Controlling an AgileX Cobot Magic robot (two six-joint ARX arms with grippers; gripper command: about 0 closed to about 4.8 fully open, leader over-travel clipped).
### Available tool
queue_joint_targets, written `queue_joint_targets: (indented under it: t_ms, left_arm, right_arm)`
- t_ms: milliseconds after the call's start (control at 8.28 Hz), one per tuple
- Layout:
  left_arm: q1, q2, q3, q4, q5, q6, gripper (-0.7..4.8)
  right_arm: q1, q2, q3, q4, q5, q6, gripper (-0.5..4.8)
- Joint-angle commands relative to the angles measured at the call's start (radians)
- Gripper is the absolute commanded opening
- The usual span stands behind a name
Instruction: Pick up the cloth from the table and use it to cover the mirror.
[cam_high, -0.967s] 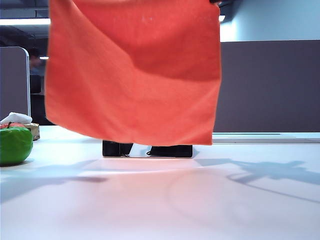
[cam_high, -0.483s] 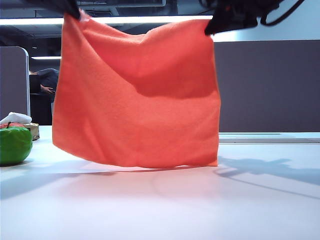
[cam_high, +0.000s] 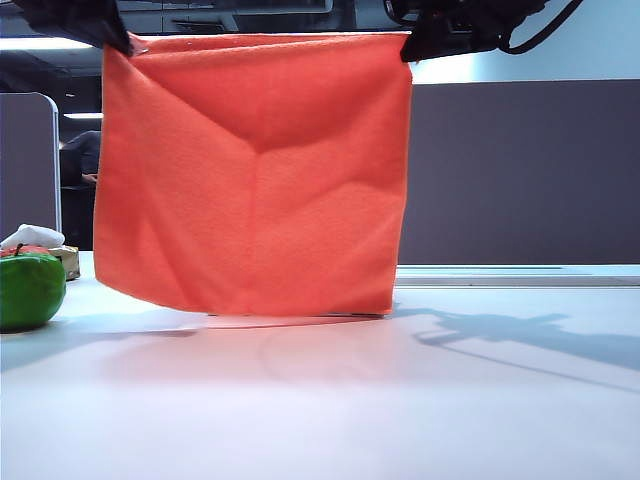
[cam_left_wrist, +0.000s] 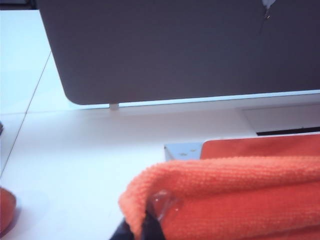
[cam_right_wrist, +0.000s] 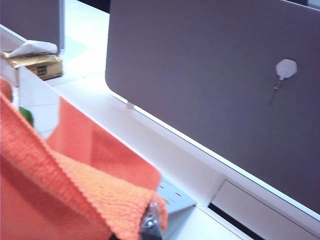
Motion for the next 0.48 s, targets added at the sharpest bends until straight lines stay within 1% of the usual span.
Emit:
queue_joint_targets:
  t_ms: [121, 242, 363, 483]
  left_arm:
    - [0.002, 0.051, 0.005, 0.049, 0.049, -0.012, -0.06]
    - [0.002, 0.092, 0.005, 0.096, 0.067, -0.021, -0.06]
    - [0.002, 0.099, 0.005, 0.115, 0.068, -0.021, -0.06]
    - [0.002, 0.119, 0.005, 0.184, 0.067, -0.019, -0.06]
  right_arm:
    - [-0.003, 0.001, 0.016, 0.053, 0.045, -0.010, -0.01]
    - [-0.003, 0.001, 0.016, 0.061, 0.048, -0.029, -0.01]
    - [-0.003, 0.001, 0.016, 0.063, 0.049, -0.029, -0.01]
    - [-0.003, 0.001, 0.016, 0.081, 0.068, -0.036, -0.01]
